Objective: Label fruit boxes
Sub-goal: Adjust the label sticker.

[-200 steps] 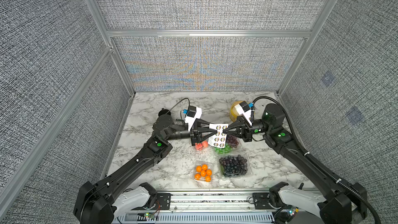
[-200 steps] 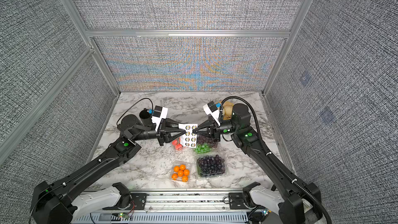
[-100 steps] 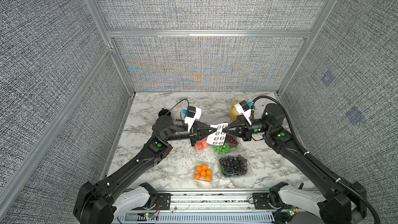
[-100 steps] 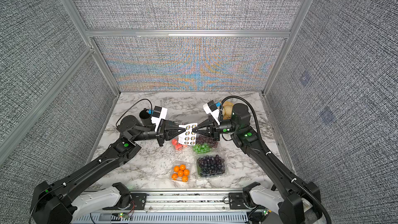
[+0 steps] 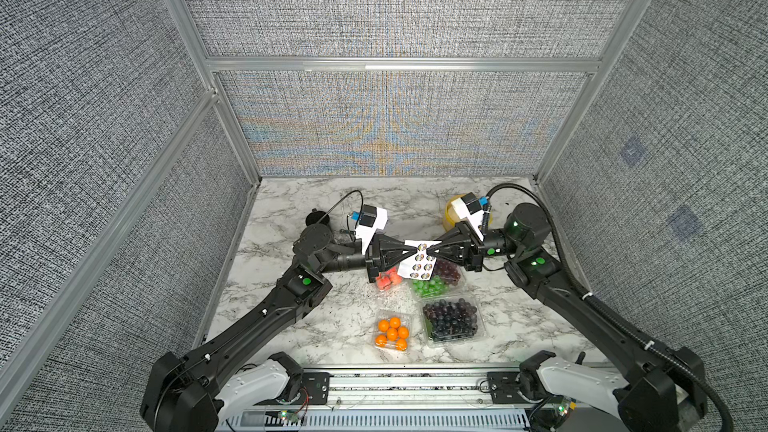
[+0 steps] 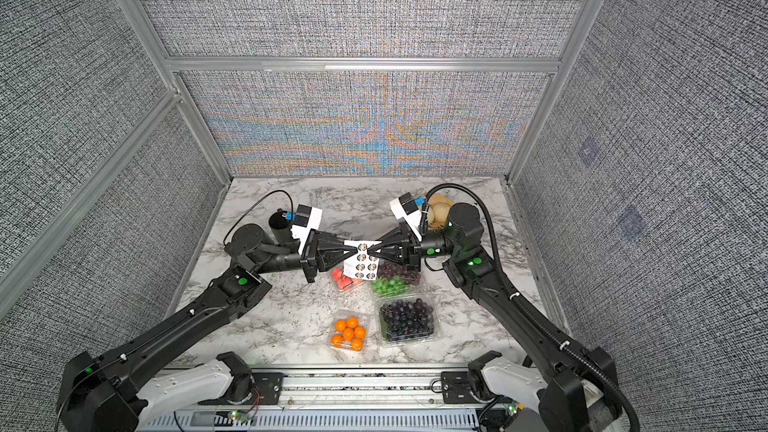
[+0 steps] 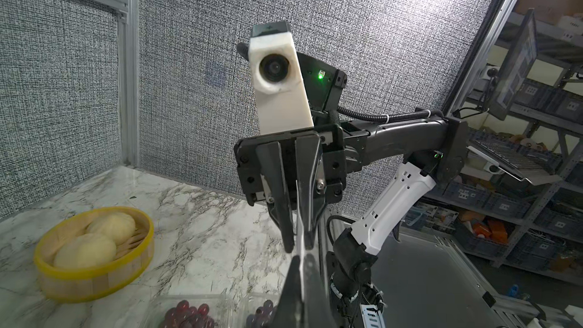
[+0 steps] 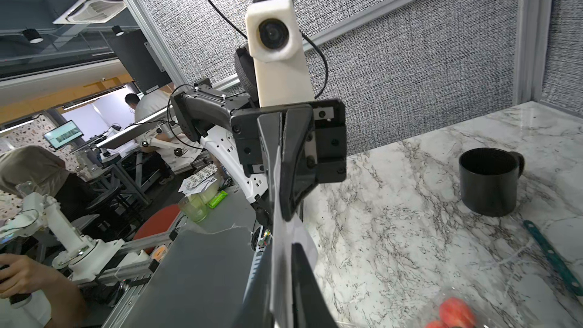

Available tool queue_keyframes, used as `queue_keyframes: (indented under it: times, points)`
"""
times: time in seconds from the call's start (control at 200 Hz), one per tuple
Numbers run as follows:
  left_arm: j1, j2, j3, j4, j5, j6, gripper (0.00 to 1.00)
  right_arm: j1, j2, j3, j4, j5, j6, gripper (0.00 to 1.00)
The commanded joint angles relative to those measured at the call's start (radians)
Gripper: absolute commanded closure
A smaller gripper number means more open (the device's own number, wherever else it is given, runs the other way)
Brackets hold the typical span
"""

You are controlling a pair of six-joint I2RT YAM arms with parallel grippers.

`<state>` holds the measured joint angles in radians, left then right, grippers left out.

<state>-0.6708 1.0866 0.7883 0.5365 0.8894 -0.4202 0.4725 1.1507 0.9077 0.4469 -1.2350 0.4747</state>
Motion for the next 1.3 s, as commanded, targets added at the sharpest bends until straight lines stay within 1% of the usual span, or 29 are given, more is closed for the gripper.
queue_keyframes:
  times: [0.0, 0.055, 0.145, 0.22, 0.445, 0.65, 0.771, 0.886, 1.111, 1.296]
  points:
    - [0.002, 0.002, 0.0, 0.022, -0.001, -0.004, 1.0, 0.03, 0.017, 0.024, 0.061, 0.006, 0.022, 0.84]
    - [0.002, 0.002, 0.0, 0.022, 0.0, -0.004, 1.0, 0.042, 0.026, 0.029, 0.06, 0.005, 0.016, 0.84]
    - [0.002, -0.004, -0.004, 0.021, -0.001, -0.007, 1.0, 0.044, 0.025, 0.026, 0.058, -0.007, 0.011, 0.92]
    - [0.002, -0.011, -0.004, 0.012, -0.004, -0.001, 1.0, 0.039, 0.009, 0.009, 0.056, -0.01, 0.002, 0.94]
    - [0.001, -0.024, -0.006, -0.002, 0.0, 0.001, 1.0, 0.014, -0.038, -0.016, 0.033, 0.017, -0.015, 0.95]
    - [0.002, -0.024, -0.012, 0.013, 0.005, -0.009, 1.0, 0.011, -0.029, -0.017, 0.057, -0.003, 0.007, 0.95]
    - [0.001, -0.026, -0.012, 0.008, 0.005, -0.007, 1.0, 0.009, -0.032, -0.025, 0.088, -0.012, 0.027, 0.99]
    - [0.001, -0.021, -0.014, 0.037, 0.026, -0.027, 1.0, 0.006, -0.04, -0.027, 0.055, 0.009, -0.003, 1.0]
    - [0.0, 0.007, -0.013, 0.105, 0.062, -0.073, 1.0, 0.017, -0.004, -0.015, 0.09, -0.012, 0.013, 1.0]
    - [-0.001, 0.016, -0.009, 0.108, 0.067, -0.074, 1.0, 0.036, 0.015, -0.01, 0.108, -0.022, 0.013, 1.0]
